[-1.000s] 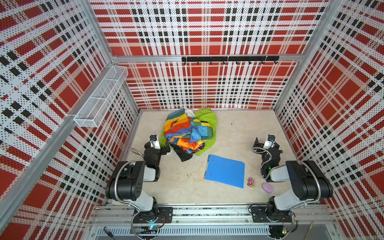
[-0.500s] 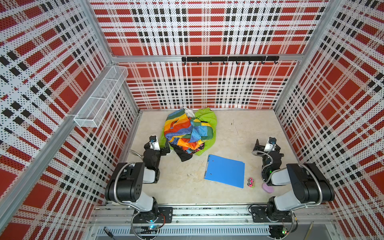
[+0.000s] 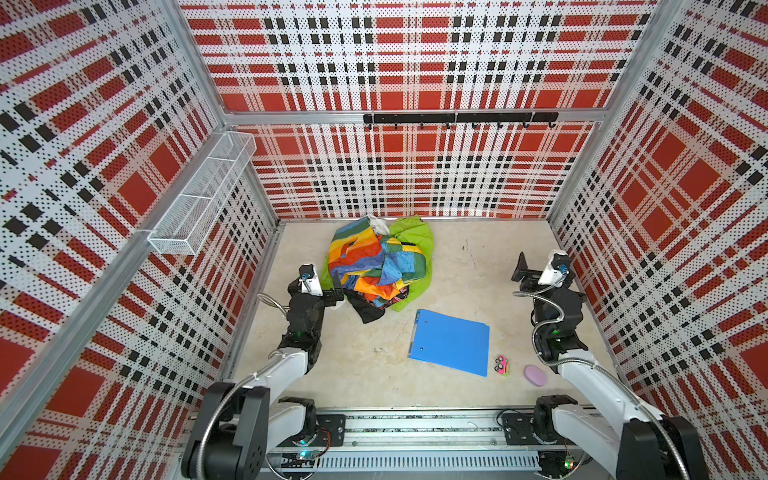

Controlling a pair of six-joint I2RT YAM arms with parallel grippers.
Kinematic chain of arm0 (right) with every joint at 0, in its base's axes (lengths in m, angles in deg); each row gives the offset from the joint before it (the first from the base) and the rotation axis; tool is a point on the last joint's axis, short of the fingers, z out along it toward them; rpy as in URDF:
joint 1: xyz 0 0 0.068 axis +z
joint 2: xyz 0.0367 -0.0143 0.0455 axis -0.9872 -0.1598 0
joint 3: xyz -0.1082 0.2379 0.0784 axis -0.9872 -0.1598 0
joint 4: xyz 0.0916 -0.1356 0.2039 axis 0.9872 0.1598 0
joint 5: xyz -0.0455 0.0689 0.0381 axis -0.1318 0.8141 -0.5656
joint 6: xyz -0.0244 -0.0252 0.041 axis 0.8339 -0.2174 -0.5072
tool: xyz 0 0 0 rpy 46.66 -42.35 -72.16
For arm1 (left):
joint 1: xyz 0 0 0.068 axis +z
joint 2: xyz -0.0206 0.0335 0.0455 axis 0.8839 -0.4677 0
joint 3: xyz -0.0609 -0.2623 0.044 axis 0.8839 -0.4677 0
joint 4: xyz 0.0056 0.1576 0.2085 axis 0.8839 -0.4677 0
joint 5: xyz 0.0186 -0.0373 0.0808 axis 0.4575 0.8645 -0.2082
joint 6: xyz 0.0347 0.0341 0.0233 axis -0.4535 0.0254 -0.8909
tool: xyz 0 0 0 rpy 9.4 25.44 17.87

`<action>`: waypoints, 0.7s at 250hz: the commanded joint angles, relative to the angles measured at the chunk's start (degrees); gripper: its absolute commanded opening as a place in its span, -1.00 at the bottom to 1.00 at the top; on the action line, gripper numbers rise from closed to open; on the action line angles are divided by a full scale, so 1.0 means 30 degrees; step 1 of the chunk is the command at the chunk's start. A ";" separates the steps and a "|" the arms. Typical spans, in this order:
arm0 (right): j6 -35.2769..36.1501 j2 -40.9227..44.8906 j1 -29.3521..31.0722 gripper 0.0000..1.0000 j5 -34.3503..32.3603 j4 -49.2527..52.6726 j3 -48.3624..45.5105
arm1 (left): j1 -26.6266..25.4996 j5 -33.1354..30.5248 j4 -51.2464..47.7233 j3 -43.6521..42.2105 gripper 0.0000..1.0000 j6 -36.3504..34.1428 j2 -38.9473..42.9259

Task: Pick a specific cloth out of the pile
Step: 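Reach both grippers into the clothes pile toward the rainbow cloth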

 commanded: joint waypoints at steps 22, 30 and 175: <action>-0.1446 0.0415 0.2033 1.00 0.0711 0.3769 0.2201 | -0.0994 -0.0178 -0.6063 0.2969 0.98 0.2740 0.1530; -0.1440 0.0285 0.2745 0.99 0.0118 0.3884 0.2442 | -0.1063 0.0169 -0.6659 0.3488 0.98 0.2941 0.1431; -0.7135 -0.5448 1.0087 1.00 -0.0922 0.6768 0.6391 | -0.4950 0.2209 -1.3051 0.9630 0.98 0.2816 -0.3177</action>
